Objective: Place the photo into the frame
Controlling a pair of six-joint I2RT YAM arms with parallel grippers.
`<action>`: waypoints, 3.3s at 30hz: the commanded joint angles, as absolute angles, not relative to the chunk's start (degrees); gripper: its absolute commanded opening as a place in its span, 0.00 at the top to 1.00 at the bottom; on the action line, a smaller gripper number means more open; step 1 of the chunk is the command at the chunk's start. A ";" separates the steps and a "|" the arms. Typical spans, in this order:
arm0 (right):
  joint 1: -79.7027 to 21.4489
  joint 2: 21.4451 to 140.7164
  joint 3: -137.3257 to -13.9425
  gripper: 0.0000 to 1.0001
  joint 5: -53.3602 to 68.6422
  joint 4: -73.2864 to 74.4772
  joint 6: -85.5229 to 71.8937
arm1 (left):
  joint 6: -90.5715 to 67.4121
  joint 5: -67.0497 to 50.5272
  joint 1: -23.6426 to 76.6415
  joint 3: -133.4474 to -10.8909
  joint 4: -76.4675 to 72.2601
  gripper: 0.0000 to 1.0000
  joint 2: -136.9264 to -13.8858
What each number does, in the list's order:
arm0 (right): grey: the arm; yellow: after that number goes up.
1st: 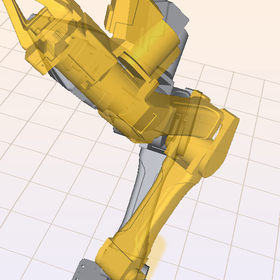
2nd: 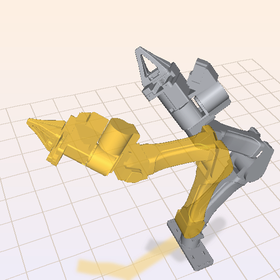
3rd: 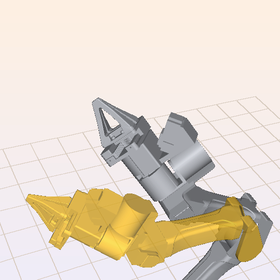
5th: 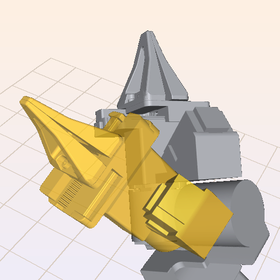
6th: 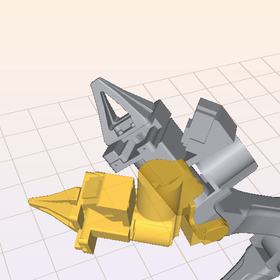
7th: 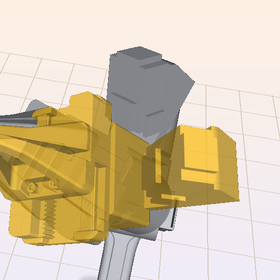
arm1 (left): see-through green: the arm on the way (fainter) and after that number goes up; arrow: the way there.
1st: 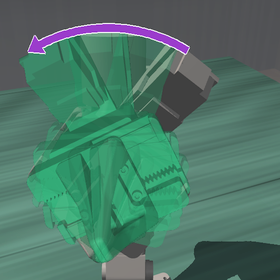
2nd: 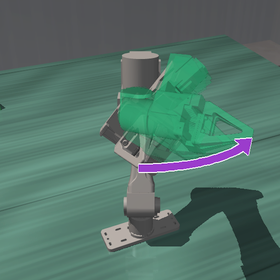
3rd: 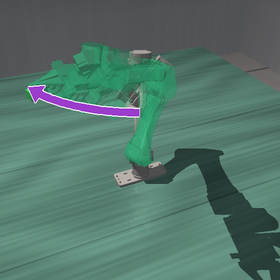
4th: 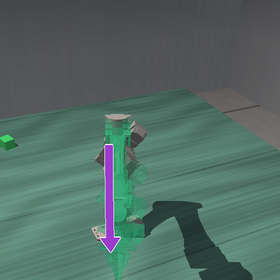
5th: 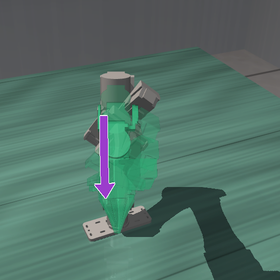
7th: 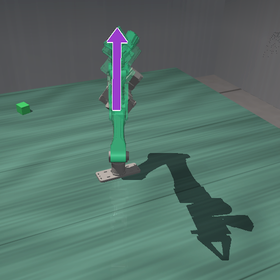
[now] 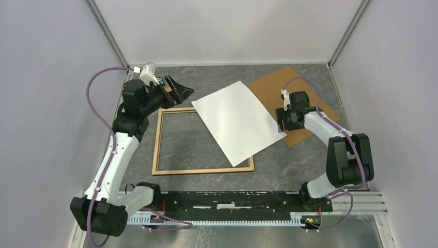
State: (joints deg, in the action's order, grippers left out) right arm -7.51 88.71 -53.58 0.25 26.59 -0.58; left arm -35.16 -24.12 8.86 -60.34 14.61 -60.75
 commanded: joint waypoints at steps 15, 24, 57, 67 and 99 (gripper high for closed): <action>-8.87 53.19 -8.79 0.21 19.53 -18.53 -51.32 | -37.32 -26.33 9.14 -60.58 12.37 0.02 -61.61; -18.35 58.80 1.78 0.28 11.97 -37.97 -70.89 | -36.95 -25.57 9.28 -60.47 12.36 0.02 -60.93; -20.91 95.81 -3.51 0.88 5.00 -81.00 -79.96 | -36.69 -25.91 9.62 -60.64 12.39 0.02 -61.70; -17.55 77.28 -24.38 1.00 20.78 -33.49 -41.29 | -36.66 -25.75 9.76 -60.47 12.38 0.02 -61.20; -18.53 100.04 -59.61 1.00 44.38 16.08 -10.77 | -35.67 -25.10 11.58 -59.85 11.50 0.02 -61.99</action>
State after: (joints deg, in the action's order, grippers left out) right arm -18.00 98.04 -55.07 42.50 11.81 -16.29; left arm -35.53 -24.10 11.14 -59.57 13.52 -61.73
